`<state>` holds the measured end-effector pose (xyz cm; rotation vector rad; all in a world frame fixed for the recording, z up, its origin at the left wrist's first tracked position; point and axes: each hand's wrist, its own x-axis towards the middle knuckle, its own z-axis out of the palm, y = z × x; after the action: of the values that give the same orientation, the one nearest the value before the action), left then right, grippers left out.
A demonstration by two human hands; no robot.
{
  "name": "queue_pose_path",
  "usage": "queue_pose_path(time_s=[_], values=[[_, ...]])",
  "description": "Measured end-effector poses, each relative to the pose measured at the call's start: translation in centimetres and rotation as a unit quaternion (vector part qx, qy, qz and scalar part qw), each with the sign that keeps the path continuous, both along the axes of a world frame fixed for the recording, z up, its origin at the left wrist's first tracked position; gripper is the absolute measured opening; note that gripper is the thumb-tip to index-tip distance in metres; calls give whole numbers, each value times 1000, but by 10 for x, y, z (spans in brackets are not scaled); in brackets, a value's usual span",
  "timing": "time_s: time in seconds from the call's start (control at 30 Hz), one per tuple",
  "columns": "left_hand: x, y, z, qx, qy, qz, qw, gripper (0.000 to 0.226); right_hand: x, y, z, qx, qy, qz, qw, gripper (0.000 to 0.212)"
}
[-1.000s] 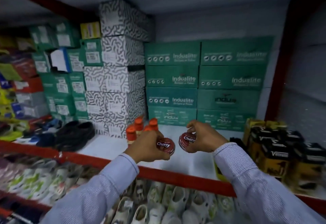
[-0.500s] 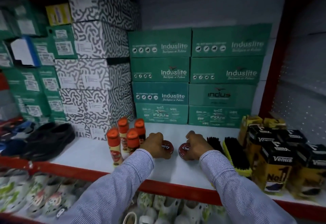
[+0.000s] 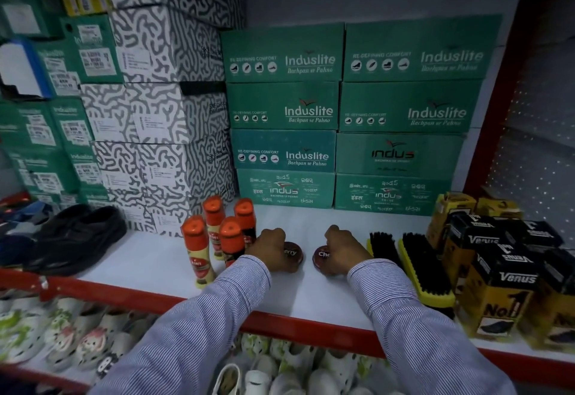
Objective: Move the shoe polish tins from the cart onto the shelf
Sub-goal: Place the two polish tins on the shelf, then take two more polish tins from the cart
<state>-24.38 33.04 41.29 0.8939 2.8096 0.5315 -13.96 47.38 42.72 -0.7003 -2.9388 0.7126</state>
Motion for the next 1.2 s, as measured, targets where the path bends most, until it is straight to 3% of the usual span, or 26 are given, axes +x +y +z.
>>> queue_pose_path(time_s=[0.4, 0.6, 0.77, 0.87, 0.97, 1.07, 1.2], values=[[11, 2, 7, -45, 6, 1, 999, 63, 11, -11, 12, 3, -20, -2, 1000, 74], [55, -19, 31, 12, 105, -47, 993, 41, 50, -25, 33, 50, 70, 23, 996, 86], [122, -71, 27, 88, 218, -118, 965, 74, 104, -55, 27, 116, 196, 39, 973, 80], [158, -112, 0, 148, 307, -142, 929, 66, 140, -83, 5, 147, 274, 54, 949, 79], [184, -155, -47, 130, 335, -129, 924, 60, 168, -114, -37, 176, 313, 67, 931, 82], [208, -201, -107, 87, 299, -94, 946, 63, 190, -148, -89, 145, 301, 95, 938, 84], [242, -257, -189, -17, 176, -15, 984, 73, 214, -195, -169, 90, 227, 149, 958, 78]])
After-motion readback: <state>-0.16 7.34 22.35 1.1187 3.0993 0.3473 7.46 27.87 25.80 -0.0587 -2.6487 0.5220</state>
